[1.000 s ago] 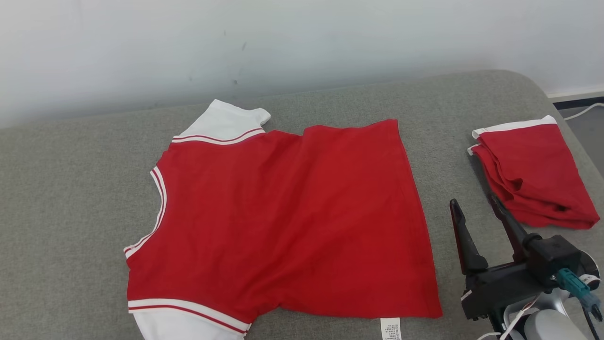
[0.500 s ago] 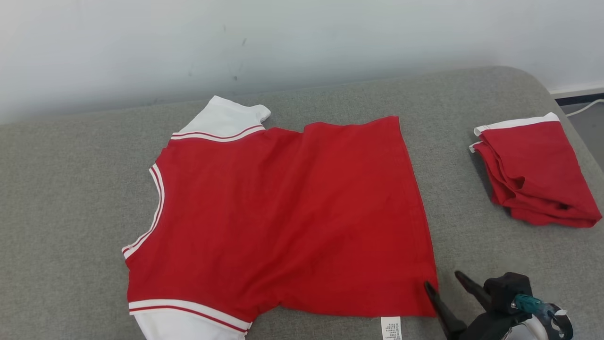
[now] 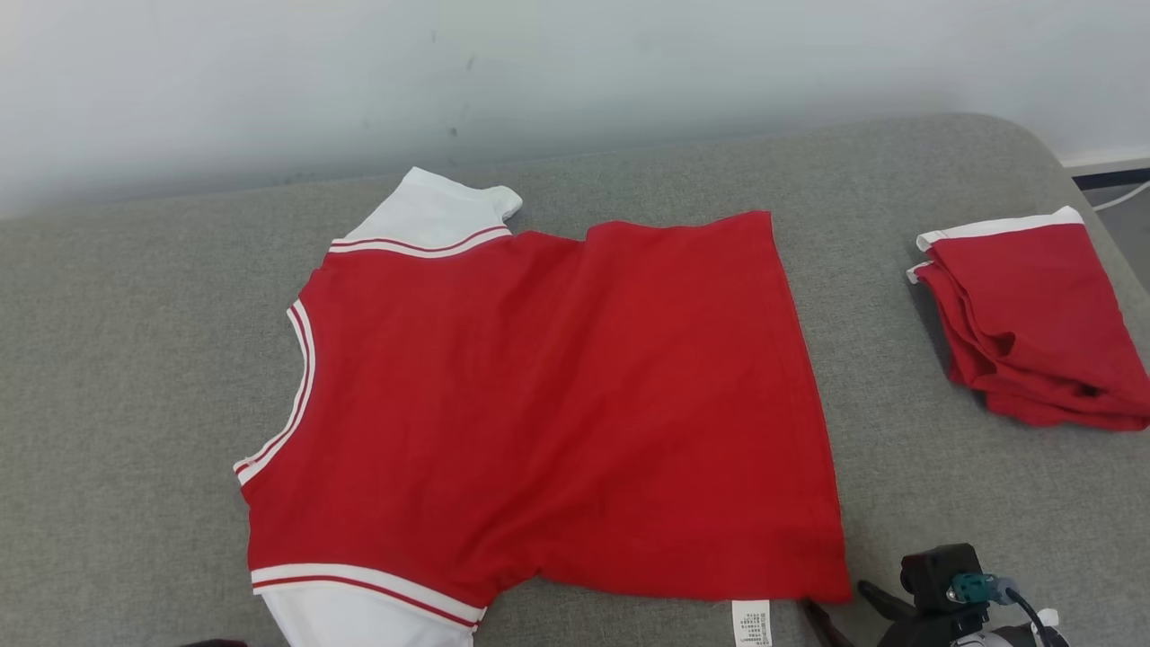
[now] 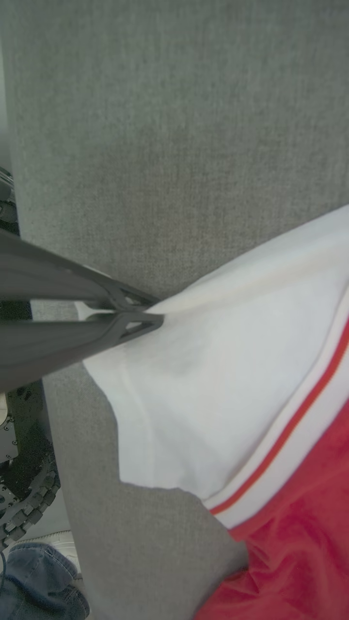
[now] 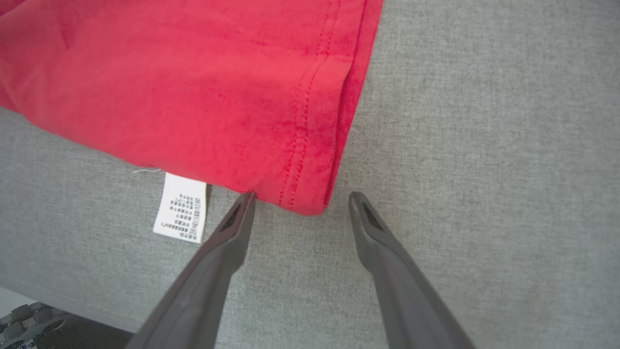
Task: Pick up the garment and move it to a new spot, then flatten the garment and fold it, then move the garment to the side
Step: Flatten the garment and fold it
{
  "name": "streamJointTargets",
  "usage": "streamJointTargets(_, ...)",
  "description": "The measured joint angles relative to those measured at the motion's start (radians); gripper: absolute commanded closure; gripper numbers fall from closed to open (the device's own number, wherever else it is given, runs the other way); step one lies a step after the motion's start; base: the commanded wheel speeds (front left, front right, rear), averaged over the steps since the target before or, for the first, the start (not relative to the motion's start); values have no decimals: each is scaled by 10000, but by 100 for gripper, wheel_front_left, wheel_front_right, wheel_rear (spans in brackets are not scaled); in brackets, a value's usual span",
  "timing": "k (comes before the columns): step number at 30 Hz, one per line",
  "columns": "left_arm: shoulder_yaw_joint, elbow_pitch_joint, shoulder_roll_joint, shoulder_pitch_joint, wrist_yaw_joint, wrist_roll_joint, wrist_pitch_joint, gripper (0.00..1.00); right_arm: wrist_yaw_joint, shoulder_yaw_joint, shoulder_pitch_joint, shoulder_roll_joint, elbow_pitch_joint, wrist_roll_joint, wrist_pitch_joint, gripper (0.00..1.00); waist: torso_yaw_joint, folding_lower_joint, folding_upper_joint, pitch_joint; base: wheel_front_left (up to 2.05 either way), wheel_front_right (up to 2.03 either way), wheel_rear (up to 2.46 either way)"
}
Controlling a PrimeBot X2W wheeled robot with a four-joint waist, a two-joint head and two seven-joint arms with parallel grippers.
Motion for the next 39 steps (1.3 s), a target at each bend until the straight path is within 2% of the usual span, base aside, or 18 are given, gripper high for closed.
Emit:
streamJointTargets(6, 4, -104, 0, -4, 46, 0, 56, 100, -75, -59, -181, -6, -128, 0, 219, 0, 33, 0, 0, 85, 0, 0, 0)
streamJointTargets(7, 6, -123, -2, -5, 67, 0, 81, 100, -75, -56, -217, -6, -146, 0, 259, 26, 33, 0, 0, 93, 0, 0, 0)
streamJointTargets(8, 6, -138, -2, -5, 71, 0, 94, 100, -75, -54, -235, -6, -167, 2, 286, 60, 33, 0, 0, 100, 0, 0, 0)
streamJointTargets(9, 6, -157, -2, -6, 71, 0, 117, 100, -75, -58, -239, -2, -192, 8, 337, 75, 33, 0, 0, 106, 0, 0, 0)
streamJointTargets(10, 6, -173, -2, -6, 71, 0, 117, 100, -75, -56, -244, 2, -199, 10, 347, 81, 34, 0, 0, 111, 0, 0, 0)
streamJointTargets(11, 6, -178, -2, -6, 71, 0, 119, 100, -77, -56, -248, 0, -205, 10, 351, 100, 36, 0, 0, 116, 0, 0, 0)
streamJointTargets(20, 182, -522, 6, 109, 77, -105, 209, 100, -77, -182, -123, -184, -449, 334, 782, 100, 31, 0, 0, 130, 0, 0, 0)
streamJointTargets(29, 577, -1578, 123, 1329, 75, -796, 594, 100, -90, -506, 434, -487, -817, 694, 1204, 100, 25, 0, 0, 132, 0, 0, 0)
streamJointTargets(39, 679, -2556, 119, 2329, 73, -1327, 1124, 100, -336, -1122, 1017, -872, -1346, 986, 1476, 100, 209, 0, 0, 298, 0, 0, 0)
